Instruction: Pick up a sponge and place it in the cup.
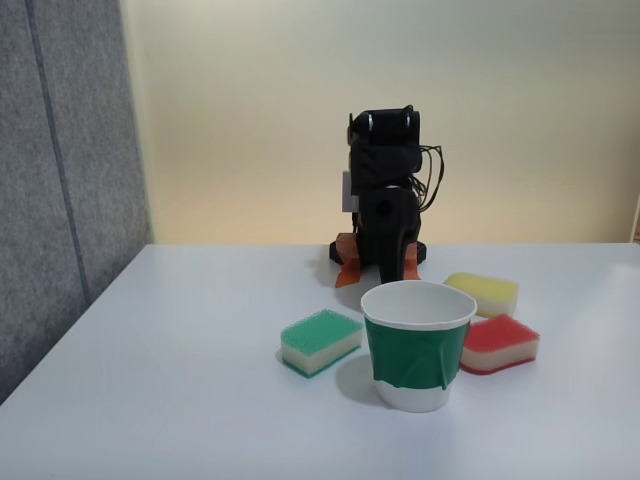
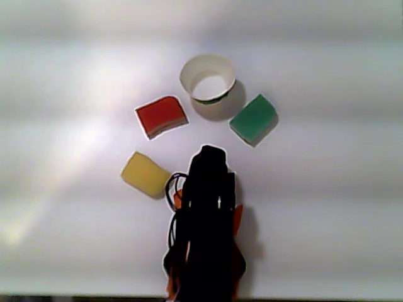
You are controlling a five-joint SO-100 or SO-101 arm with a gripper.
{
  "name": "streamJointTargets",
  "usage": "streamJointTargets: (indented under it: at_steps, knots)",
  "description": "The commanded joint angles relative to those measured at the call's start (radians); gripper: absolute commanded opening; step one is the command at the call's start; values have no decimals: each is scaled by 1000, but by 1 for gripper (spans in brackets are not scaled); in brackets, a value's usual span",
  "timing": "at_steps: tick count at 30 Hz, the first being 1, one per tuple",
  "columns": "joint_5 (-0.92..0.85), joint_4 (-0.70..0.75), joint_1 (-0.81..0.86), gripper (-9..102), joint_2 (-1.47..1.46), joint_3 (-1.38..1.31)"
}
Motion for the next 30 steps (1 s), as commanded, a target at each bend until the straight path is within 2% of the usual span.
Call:
streamJointTargets:
  at_steps: [1, 14, 19, 25, 30]
  knots:
    - [2, 18, 26, 0, 12, 44]
    - [15, 17, 43, 0, 12, 43]
    - [11, 49, 41, 0, -17, -44]
    - [78, 130, -44, 0, -278, -253]
    - [114, 75, -152, 0, -597, -426]
